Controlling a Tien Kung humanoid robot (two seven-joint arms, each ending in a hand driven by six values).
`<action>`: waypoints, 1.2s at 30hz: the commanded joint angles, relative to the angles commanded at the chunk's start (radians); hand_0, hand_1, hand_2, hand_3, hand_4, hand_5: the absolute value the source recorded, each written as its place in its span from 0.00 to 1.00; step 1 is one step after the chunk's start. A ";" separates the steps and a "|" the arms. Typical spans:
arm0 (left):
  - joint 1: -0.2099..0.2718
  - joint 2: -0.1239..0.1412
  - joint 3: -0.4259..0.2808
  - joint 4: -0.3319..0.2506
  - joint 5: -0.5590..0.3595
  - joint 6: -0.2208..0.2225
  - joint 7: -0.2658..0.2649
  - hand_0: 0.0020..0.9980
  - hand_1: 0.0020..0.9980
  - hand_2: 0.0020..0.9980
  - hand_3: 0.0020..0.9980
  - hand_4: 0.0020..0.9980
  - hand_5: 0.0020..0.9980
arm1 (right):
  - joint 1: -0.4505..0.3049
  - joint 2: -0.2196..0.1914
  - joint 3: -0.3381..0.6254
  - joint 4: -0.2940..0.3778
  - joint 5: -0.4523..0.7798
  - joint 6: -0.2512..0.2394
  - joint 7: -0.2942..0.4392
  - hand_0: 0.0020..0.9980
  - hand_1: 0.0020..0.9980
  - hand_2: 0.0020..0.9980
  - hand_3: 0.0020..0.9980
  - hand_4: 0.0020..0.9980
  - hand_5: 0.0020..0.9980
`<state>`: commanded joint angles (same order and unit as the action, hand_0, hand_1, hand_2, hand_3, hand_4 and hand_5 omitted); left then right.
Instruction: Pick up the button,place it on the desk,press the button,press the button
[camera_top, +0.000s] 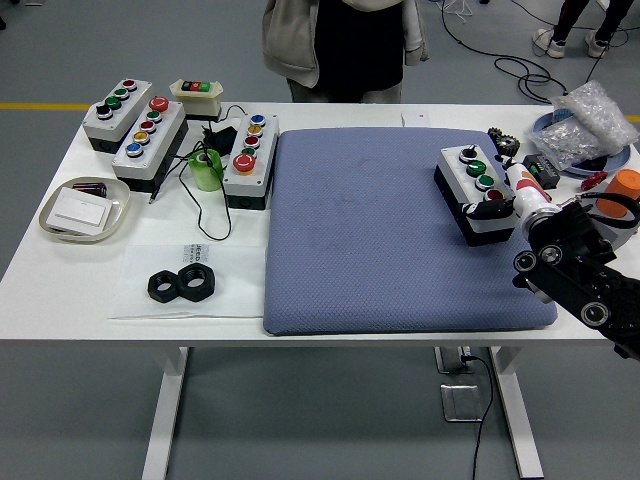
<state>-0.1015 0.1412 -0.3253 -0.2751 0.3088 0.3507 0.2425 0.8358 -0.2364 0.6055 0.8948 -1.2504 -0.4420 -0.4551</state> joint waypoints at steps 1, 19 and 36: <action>0.000 0.000 0.000 0.000 0.000 0.000 0.000 0.75 0.79 0.86 0.78 0.55 1.00 | 0.004 0.005 -0.002 -0.010 0.001 0.002 -0.003 1.00 0.92 1.00 1.00 0.90 0.16; -0.001 0.001 0.000 -0.001 0.001 0.003 0.000 0.75 0.79 0.86 0.77 0.55 1.00 | 0.038 0.026 -0.066 -0.099 -0.043 0.030 -0.074 0.73 0.62 0.73 0.88 0.89 0.16; 0.006 0.001 -0.009 0.002 0.014 0.003 0.002 0.75 0.78 0.86 0.77 0.55 1.00 | 0.007 -0.065 -0.120 0.057 -0.087 0.013 0.002 0.38 0.28 0.43 0.52 0.75 0.04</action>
<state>-0.0959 0.1419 -0.3341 -0.2735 0.3232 0.3541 0.2443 0.8431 -0.3016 0.4850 0.9517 -1.3370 -0.4291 -0.4533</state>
